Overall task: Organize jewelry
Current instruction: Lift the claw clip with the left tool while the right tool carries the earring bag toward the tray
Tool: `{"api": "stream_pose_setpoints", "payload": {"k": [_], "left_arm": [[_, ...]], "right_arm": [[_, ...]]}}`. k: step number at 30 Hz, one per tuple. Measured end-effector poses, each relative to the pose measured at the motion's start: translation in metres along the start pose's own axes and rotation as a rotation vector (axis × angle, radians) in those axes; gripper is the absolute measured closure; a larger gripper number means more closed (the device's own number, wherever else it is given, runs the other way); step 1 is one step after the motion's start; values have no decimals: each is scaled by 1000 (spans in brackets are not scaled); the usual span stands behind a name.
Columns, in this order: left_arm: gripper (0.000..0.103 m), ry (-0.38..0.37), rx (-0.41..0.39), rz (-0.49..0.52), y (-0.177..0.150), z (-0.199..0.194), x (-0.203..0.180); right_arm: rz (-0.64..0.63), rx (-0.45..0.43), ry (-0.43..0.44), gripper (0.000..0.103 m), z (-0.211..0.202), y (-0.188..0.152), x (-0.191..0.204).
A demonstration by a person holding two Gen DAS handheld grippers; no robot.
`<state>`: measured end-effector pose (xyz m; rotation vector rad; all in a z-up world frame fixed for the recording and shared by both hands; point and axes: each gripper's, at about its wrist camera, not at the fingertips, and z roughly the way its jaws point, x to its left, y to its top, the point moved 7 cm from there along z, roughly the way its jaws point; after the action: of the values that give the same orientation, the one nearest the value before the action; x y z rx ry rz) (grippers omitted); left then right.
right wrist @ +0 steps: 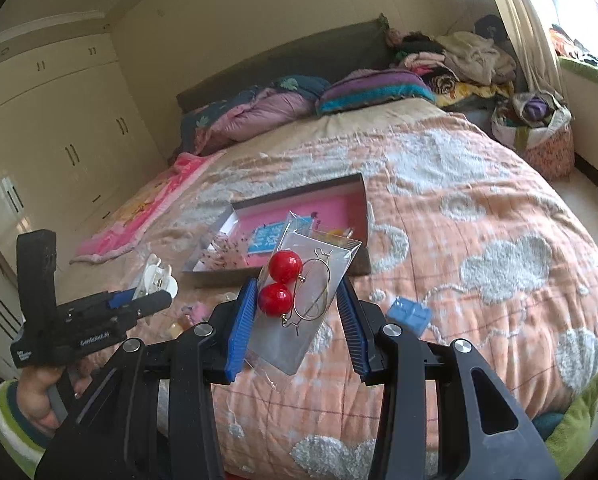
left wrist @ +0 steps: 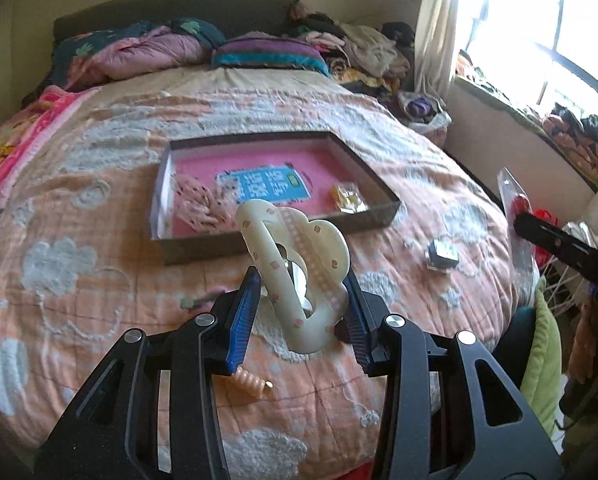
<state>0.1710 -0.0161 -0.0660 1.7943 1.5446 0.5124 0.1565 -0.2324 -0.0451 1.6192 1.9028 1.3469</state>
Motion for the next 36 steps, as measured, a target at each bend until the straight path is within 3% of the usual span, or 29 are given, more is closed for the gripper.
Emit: {"api": "stream_pose_setpoints", "payload": {"k": [17,36], "left_arm": [[70,11,-111,11,56,-17,1],[70,-27,-129,45,103,11,-12]], "right_arm": [[-88,-89,17,63,-21,45,22],[-108,-122,-22,63,0,102,9]]}}
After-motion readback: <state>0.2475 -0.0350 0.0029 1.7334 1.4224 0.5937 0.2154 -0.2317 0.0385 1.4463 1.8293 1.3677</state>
